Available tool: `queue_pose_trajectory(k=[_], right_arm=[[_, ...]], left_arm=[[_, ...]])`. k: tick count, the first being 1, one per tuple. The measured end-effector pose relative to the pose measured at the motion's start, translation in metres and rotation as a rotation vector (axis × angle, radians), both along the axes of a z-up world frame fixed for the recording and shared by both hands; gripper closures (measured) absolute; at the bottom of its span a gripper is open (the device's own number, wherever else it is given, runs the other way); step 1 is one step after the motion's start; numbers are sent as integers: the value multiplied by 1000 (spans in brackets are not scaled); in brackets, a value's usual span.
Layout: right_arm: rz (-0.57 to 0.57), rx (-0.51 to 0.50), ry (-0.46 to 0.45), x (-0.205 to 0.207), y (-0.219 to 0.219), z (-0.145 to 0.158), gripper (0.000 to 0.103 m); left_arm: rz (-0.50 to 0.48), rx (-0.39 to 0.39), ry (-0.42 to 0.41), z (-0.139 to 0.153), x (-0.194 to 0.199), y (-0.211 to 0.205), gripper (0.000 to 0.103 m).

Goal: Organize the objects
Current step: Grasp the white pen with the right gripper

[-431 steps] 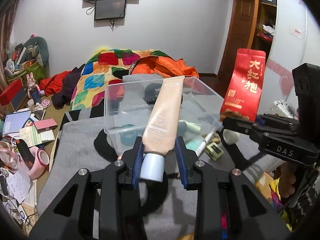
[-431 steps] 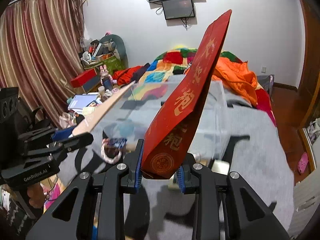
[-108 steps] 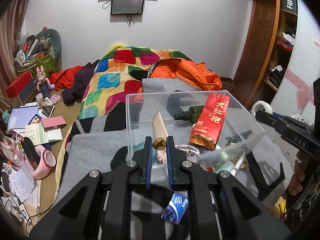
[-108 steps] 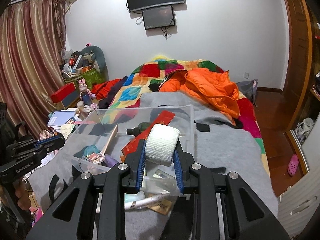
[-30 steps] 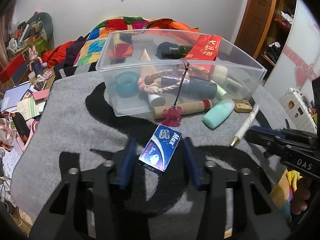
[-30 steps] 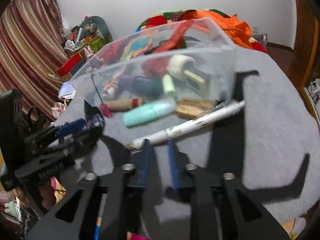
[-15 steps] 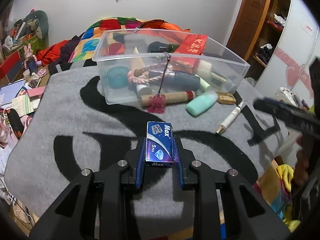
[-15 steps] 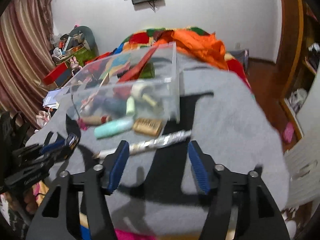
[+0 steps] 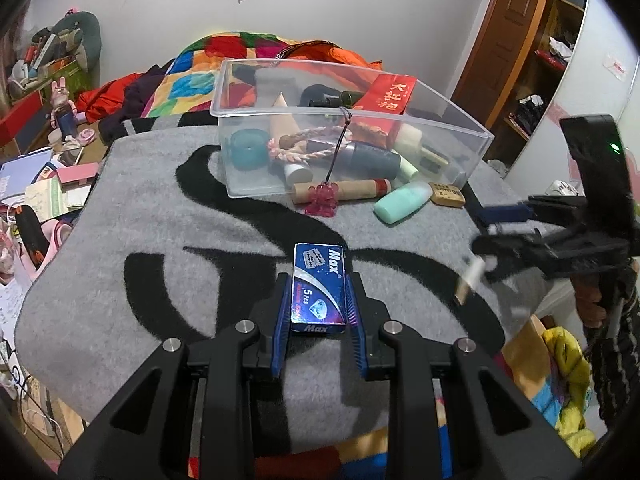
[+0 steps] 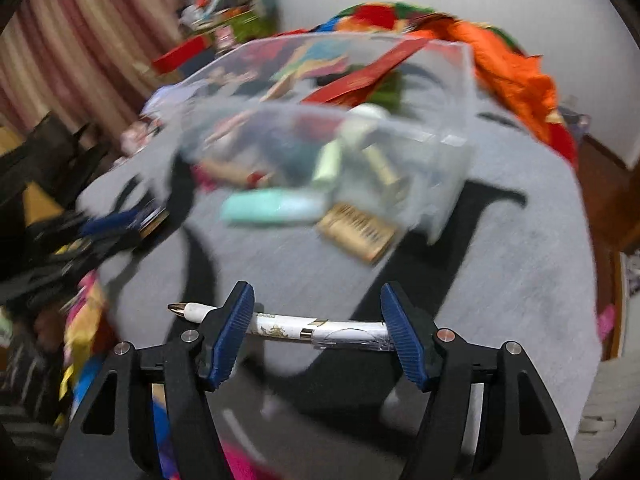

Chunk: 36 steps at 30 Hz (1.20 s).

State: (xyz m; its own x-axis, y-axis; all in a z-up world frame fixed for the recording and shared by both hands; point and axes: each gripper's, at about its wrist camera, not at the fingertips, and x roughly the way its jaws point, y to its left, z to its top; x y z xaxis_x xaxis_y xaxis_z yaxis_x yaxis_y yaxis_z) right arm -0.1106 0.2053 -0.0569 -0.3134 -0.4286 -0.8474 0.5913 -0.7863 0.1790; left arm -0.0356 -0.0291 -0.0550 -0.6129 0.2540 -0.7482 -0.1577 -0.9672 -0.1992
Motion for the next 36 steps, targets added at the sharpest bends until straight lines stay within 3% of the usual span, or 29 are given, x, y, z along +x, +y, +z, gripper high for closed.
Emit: queue_pose_trajectory(k=[2, 7, 11, 17, 21, 23, 25, 28, 29, 31, 36], right_arm=[[48, 22, 1, 14, -2, 1, 41], [42, 101, 138, 38, -7, 13, 37], [103, 123, 232, 58, -13, 21, 23], [188, 318, 268, 66, -28, 0, 22], [196, 310, 287, 53, -34, 4, 25], [186, 292, 268, 42, -37, 5, 34], [186, 262, 213, 32, -37, 4, 54], [164, 229, 162, 23, -35, 1, 68], [153, 203, 147, 22, -33, 0, 71], [126, 171, 124, 21, -28, 1, 82], [95, 88, 89, 34, -21, 7, 93]], left_arm=[[-8, -6, -6, -1, 0, 0, 77], [-8, -24, -13, -3, -2, 2, 74], [-8, -58, -5, -2, -3, 5, 53], [-16, -98, -1, -7, -9, 11, 52], [-13, -85, -1, -7, -14, 12, 52], [-14, -84, 0, -7, -13, 12, 53], [-21, -96, 7, -7, -10, 13, 57], [-14, -129, 24, -8, -4, 14, 67], [-10, -133, 28, -8, -3, 14, 76], [-5, -129, 27, -7, -3, 12, 76], [-2, -136, 58, 1, 1, 16, 76]])
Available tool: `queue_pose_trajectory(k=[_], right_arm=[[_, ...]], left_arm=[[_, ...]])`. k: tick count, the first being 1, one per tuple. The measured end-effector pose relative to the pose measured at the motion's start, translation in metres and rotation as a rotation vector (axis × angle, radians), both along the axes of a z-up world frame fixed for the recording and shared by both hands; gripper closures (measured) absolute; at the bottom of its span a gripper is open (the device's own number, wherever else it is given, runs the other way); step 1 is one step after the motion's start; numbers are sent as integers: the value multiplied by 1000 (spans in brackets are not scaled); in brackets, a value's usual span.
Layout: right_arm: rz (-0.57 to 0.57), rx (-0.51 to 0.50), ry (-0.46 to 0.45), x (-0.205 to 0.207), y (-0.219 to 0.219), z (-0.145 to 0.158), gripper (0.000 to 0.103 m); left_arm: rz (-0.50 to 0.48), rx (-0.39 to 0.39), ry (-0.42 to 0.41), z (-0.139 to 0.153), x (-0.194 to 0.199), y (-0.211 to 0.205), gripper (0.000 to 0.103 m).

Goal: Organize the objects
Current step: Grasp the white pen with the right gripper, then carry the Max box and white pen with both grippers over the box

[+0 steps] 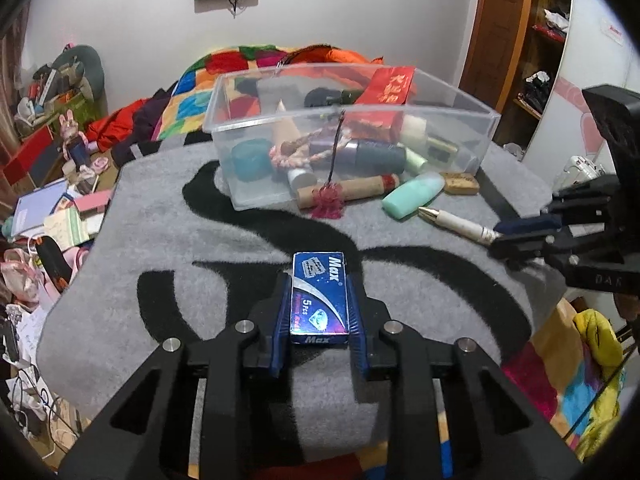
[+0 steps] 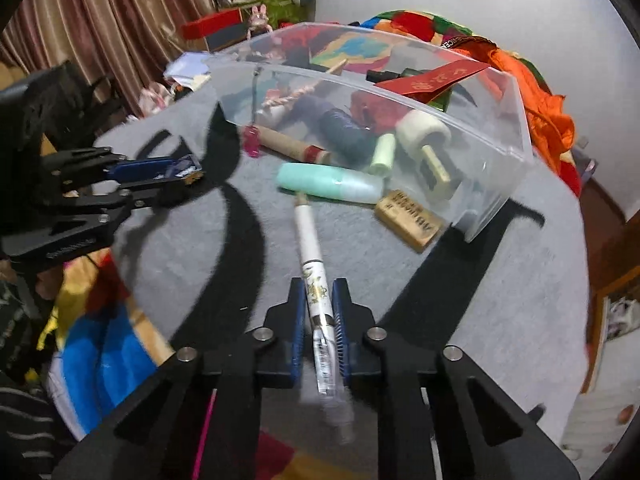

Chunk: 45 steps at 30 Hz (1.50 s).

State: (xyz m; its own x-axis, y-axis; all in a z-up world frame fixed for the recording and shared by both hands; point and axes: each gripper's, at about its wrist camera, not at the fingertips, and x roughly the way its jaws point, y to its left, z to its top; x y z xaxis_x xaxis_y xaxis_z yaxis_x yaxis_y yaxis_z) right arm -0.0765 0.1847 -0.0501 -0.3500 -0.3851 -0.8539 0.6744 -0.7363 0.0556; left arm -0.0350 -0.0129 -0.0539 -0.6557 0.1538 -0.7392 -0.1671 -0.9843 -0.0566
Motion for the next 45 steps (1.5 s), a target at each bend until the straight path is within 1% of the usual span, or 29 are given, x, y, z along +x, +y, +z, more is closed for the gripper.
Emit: queue_pose_trajectory(k=[4, 8, 12, 18, 25, 30, 34, 40, 43, 45], right_arm=[[-20, -39, 43, 12, 0, 10, 93], [-35, -129, 65, 17, 5, 30, 93], [-57, -197, 104, 20, 10, 51, 93], [-107, -271, 163, 6, 11, 76, 93], [-170, -339, 180, -21, 16, 90, 93], [-209, -383, 179, -44, 17, 95, 93], [-240, -381, 200, -64, 13, 98, 93], [-299, -323, 216, -98, 4, 92, 93], [-307, -290, 195, -113, -2, 81, 93], [-285, -276, 164, -121, -8, 70, 93]], left_arm=[[-3, 19, 27, 13, 0, 4, 76], [-2, 49, 69, 33, 2, 5, 76], [-1, 66, 117, 53, 1, 5, 76], [6, 94, 159, 76, -5, 5, 76], [21, 95, 194, 93, -20, 2, 76], [44, 83, 183, 96, -41, -5, 76], [63, 82, 163, 91, -62, -12, 76], [79, 79, 108, 74, -93, -19, 76], [82, 79, 84, 64, -104, -18, 76], [84, 86, 69, 59, -110, -19, 76]])
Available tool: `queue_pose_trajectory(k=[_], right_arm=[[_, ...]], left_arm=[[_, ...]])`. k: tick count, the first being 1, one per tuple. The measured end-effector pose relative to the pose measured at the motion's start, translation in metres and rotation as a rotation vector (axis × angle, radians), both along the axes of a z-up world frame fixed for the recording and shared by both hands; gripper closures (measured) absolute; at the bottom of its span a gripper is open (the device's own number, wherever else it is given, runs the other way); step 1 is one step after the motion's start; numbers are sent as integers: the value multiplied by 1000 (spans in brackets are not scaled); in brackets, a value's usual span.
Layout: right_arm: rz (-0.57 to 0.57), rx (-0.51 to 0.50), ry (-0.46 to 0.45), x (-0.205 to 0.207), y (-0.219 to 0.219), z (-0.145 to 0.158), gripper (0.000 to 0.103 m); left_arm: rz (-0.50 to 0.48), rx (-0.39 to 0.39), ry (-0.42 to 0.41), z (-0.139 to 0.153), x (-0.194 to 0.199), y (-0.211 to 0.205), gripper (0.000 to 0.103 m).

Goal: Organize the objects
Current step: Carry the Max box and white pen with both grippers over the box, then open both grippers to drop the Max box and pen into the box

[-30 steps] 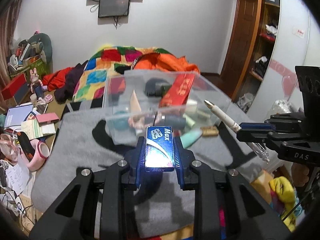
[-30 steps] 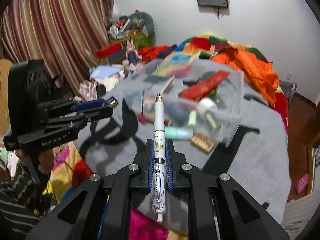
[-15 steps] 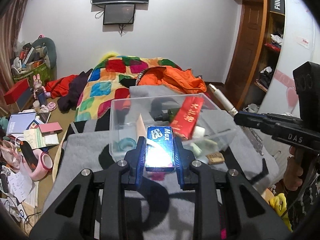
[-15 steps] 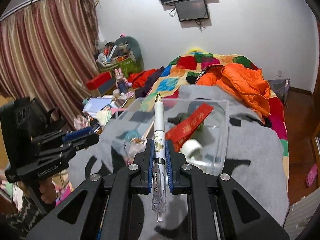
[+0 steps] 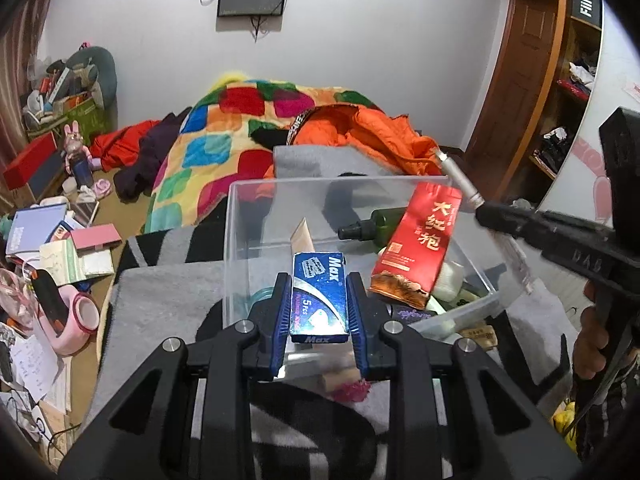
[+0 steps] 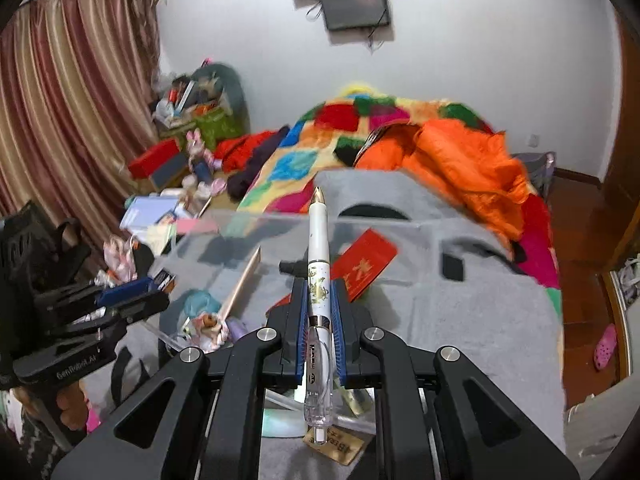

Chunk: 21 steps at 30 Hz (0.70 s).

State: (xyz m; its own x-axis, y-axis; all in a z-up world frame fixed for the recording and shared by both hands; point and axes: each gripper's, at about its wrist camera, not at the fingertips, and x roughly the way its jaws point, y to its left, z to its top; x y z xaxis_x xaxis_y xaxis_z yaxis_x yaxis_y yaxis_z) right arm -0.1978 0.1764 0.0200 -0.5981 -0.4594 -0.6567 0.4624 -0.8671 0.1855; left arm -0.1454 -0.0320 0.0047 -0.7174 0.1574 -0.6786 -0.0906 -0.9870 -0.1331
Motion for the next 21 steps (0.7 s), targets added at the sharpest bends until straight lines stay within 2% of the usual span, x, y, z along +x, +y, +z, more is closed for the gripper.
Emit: queue_pose_trajectory(k=[5, 10, 14, 17, 20, 21], right_arm=[[37, 29, -53, -7, -10, -22, 93], [58, 34, -76, -5, -10, -29, 92], [90, 0, -130, -4, -5, -31, 90], [80, 7, -109, 5, -1, -25, 84], [65, 11, -52, 23, 6, -13, 70], [59, 10, -35, 28, 7, -10, 62]], left_arm=[[-10, 9, -23, -7, -8, 0, 76], [-10, 6, -40, -11, -12, 2, 76], [-20, 22, -38, -8, -7, 4, 75], [-19, 31, -13, -1, 2, 4, 69], [-14, 35, 15, 8, 13, 3, 63], [-13, 33, 23, 11, 17, 4, 62]])
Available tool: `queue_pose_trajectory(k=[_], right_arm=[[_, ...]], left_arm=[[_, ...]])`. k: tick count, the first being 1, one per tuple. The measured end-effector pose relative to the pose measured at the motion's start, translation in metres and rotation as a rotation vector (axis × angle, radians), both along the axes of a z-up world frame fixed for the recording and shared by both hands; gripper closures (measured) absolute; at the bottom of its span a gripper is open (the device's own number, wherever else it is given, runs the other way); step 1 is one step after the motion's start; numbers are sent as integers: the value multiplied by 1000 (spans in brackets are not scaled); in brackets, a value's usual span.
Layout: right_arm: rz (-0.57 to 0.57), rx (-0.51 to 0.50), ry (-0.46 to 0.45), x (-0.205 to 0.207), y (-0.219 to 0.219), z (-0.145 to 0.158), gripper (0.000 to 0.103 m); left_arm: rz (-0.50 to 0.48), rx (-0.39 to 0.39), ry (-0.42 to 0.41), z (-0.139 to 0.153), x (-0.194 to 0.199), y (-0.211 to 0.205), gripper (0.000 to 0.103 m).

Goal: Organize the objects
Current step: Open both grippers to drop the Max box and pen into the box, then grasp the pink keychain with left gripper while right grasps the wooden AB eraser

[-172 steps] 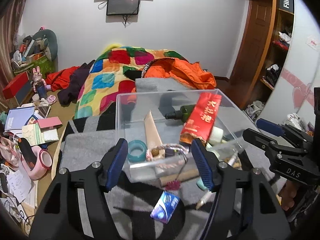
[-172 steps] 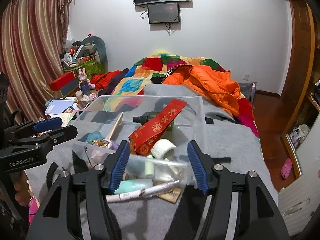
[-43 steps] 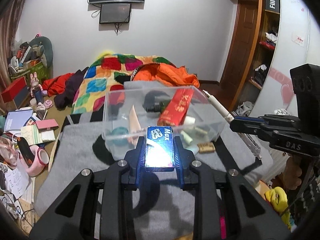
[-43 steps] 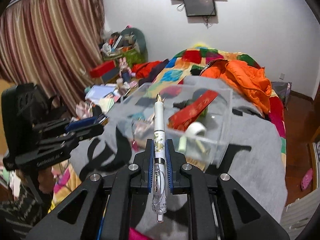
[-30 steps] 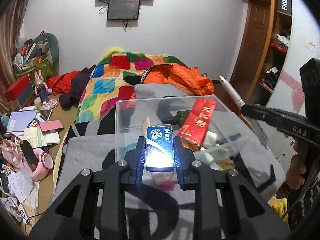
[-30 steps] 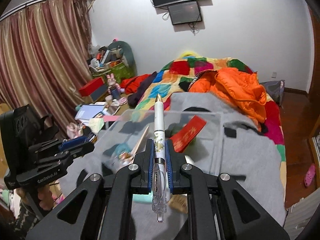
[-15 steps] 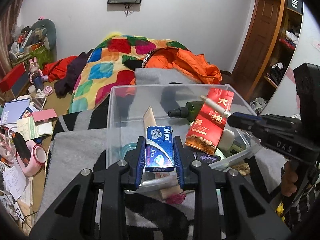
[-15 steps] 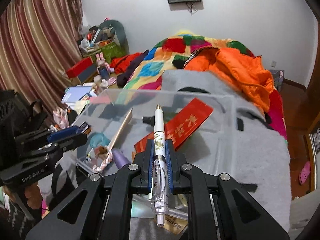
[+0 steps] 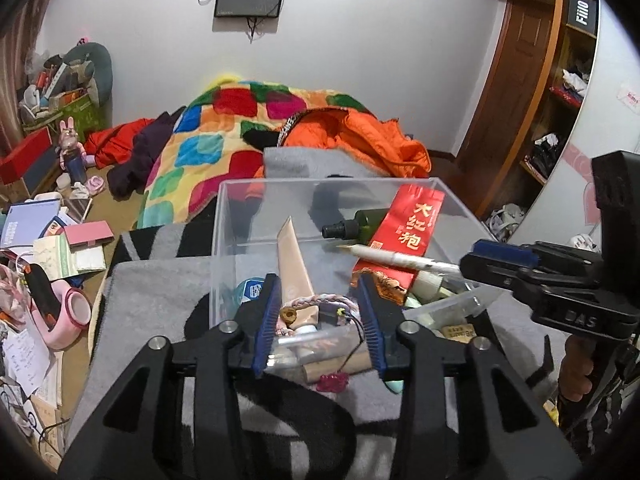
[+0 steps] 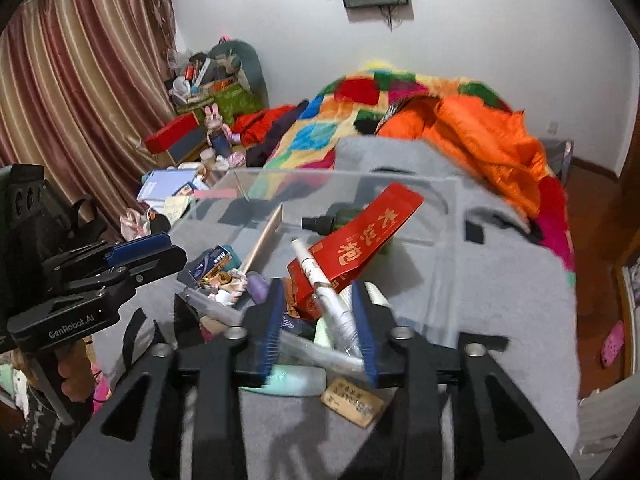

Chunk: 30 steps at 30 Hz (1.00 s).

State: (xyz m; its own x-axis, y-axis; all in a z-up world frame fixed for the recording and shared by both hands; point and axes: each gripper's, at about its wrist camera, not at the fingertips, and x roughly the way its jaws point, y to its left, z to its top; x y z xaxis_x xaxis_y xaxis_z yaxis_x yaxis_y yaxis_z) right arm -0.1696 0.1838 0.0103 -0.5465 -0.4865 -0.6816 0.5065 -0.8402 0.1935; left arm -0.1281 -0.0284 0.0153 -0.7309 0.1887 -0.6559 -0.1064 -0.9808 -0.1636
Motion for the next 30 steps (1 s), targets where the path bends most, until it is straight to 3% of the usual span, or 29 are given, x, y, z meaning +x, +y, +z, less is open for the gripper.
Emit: queue_pose_trajectory(k=[6, 11, 17, 25, 30], right_arm=[[-39, 5, 91, 32, 10, 18, 44], [-87, 18, 119, 54, 16, 17, 40], [-89, 29, 120, 73, 24, 9, 33], [-107, 51, 58, 72, 28, -19, 30], [-141, 76, 9, 63, 30, -45, 30]], left_arm=[[12, 0, 29, 7, 20, -1, 52], [31, -23, 29, 0, 37, 0, 43], [16, -11, -21, -22, 46, 4, 41], [8, -38, -134, -68, 32, 21, 41], [-2, -66, -156, -78, 21, 29, 56]])
